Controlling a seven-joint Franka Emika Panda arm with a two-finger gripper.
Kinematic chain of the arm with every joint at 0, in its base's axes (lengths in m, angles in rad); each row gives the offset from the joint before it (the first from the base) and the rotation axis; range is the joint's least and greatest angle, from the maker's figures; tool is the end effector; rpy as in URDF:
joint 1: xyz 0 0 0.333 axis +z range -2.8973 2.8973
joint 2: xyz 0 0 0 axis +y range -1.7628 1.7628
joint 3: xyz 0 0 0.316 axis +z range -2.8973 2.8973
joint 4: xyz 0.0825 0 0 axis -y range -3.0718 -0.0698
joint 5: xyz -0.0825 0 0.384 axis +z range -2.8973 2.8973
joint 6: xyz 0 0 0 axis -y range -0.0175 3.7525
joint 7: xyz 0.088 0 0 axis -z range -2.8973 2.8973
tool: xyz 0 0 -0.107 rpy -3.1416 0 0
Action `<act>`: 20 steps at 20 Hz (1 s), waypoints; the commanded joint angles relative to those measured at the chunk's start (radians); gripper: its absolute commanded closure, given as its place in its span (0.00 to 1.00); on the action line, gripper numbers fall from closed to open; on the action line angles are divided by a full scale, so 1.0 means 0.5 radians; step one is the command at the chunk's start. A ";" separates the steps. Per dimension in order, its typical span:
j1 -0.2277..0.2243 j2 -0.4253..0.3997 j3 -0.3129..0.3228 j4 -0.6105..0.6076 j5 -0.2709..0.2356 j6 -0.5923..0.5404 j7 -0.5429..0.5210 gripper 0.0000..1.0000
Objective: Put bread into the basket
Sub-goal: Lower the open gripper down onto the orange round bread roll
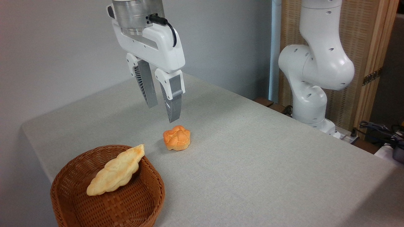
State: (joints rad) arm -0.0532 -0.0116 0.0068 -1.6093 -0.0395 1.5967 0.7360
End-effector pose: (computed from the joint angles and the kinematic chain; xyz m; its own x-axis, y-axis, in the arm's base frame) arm 0.5520 -0.0297 0.6151 0.7100 -0.7037 0.0258 -0.7042 -0.7094 0.0300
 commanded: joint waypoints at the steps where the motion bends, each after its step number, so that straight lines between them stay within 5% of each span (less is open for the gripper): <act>1: 0.011 -0.023 -0.032 0.043 -0.031 -0.128 -0.008 0.00; 12: -0.004 -0.020 -0.109 -0.009 -0.028 -0.086 -0.018 0.00; 20: -0.151 -0.023 -0.277 -0.435 -0.031 0.245 -0.002 0.00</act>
State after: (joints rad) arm -0.1078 -0.0071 -0.1037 -1.7291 -0.0422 1.6611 0.7359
